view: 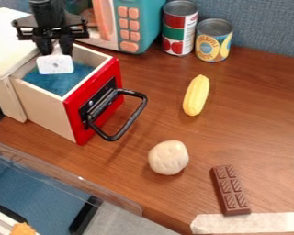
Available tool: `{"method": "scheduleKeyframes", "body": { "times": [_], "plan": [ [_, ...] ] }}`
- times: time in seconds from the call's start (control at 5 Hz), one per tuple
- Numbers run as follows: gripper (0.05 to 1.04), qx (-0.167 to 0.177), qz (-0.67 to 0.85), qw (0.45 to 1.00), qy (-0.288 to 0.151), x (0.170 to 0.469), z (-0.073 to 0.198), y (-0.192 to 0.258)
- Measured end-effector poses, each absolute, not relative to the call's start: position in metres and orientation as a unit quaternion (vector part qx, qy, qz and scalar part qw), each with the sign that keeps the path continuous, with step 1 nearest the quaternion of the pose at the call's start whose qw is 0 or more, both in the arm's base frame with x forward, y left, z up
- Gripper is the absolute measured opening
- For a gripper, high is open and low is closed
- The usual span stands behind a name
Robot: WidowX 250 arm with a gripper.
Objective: Put a white stamp in to the drawer
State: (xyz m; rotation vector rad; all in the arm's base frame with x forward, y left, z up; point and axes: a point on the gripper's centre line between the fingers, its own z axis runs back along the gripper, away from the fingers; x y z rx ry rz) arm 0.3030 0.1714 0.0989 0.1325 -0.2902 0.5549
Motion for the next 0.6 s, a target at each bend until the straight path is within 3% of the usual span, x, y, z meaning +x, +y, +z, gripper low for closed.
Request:
{"method": "scheduleKeyframes", "body": {
  "times": [0.2, 0.4, 0.6],
  "plan": [
    [0.364, 0.073, 0.279, 0.947, -0.142, 0.297, 0.0959, 0.1727],
    [0.425, 0.072, 0.287, 0.945, -0.136, 0.2914, 0.0922, 0.1756],
    [0.728, 0.068, 0.288, 0.946, -0.132, 0.2907, 0.092, 0.1742]
  ]
}}
